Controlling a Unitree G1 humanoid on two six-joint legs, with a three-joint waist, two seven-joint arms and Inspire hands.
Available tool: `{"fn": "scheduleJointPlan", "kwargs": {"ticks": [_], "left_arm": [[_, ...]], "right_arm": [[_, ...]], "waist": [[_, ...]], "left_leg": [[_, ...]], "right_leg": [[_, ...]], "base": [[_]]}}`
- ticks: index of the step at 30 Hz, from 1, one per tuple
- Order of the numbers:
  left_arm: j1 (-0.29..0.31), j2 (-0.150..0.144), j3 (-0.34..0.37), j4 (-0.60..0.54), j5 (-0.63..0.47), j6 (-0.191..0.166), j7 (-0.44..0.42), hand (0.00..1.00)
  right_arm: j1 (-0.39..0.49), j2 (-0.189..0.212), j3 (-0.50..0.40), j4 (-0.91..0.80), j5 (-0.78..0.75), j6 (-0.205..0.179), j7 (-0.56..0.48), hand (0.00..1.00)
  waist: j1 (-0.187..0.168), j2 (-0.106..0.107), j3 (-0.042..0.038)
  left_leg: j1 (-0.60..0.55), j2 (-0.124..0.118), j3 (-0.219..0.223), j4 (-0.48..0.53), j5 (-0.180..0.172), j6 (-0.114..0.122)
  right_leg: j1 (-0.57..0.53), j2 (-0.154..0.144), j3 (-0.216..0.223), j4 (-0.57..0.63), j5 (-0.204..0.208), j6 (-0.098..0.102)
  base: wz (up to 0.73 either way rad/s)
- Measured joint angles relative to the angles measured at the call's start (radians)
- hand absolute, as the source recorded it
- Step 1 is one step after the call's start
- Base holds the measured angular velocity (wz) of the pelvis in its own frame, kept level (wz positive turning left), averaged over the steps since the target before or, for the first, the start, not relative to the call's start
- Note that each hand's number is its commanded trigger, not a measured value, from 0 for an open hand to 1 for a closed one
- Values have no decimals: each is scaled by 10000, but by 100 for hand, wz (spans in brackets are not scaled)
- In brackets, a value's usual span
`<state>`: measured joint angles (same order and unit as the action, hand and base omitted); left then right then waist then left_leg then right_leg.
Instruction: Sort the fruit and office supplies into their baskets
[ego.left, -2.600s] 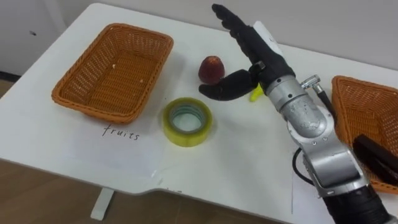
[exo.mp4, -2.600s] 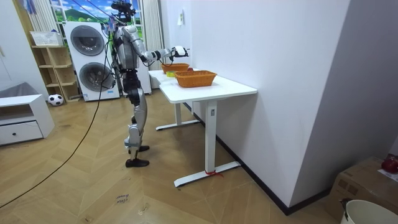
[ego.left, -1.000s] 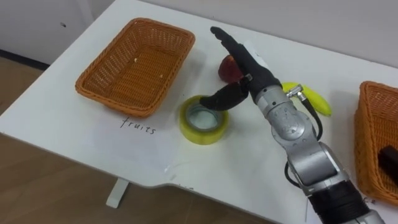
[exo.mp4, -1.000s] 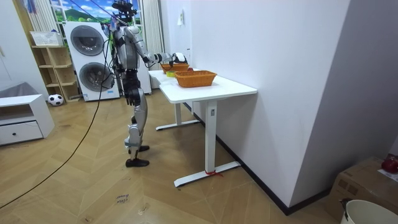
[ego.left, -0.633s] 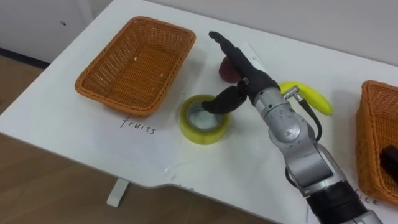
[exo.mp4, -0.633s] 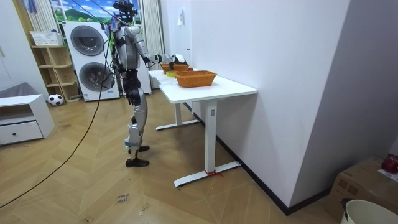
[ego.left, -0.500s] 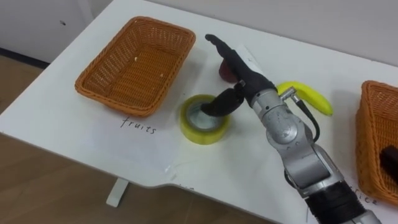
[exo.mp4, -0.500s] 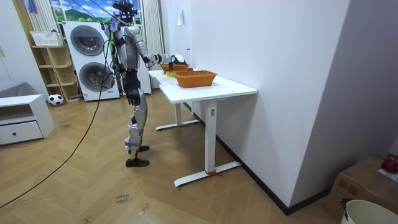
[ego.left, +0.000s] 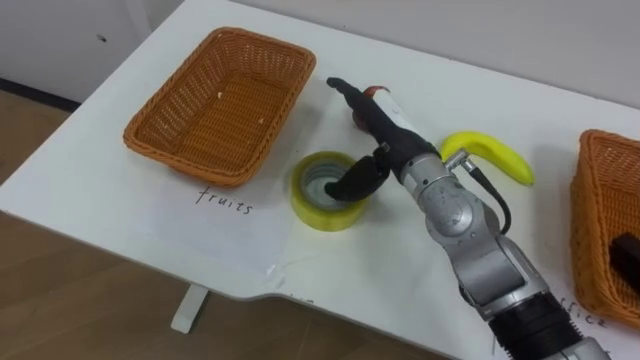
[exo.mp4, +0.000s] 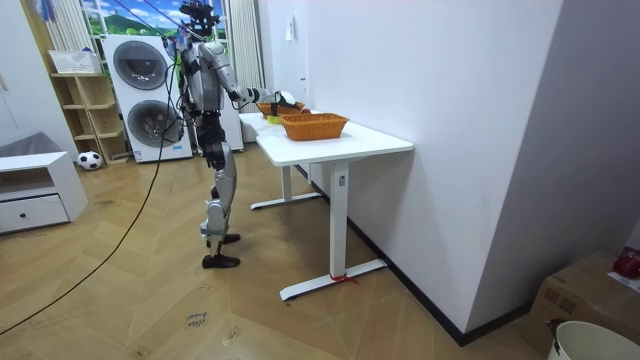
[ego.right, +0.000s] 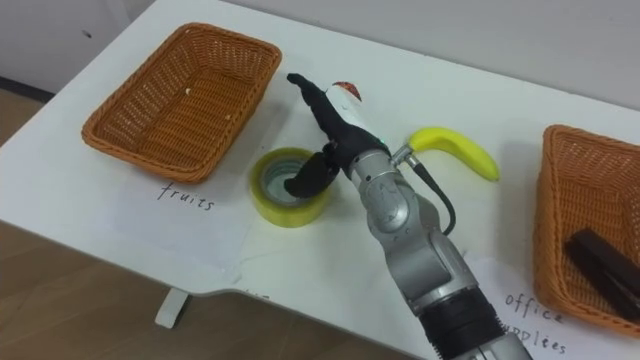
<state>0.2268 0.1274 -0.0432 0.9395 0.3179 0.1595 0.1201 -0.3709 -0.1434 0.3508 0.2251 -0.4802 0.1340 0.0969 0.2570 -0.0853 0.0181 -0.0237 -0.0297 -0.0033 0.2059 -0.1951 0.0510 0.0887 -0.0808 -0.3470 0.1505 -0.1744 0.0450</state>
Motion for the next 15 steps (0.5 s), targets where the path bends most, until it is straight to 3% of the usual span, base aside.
{"fn": "scheduleJointPlan", "kwargs": {"ticks": [7,15], "left_arm": [[-39,64,-2,1,13,-83,-149,0],[-161,181,-2,5,15,-78,-133,0]], "right_arm": [[-2,-25,119,-2,-437,-11,158,0],[-22,-45,318,-26,-792,4,311,0]], "waist": [[7,-13,0],[12,-266,20]], "left_leg": [[-2,-3,-42,-17,0,0],[14,-8,-49,-20,0,0]], "right_leg": [[1,3,-33,-1,0,0],[24,3,7,-2,-1,1]], "base": [[0],[0]]}}
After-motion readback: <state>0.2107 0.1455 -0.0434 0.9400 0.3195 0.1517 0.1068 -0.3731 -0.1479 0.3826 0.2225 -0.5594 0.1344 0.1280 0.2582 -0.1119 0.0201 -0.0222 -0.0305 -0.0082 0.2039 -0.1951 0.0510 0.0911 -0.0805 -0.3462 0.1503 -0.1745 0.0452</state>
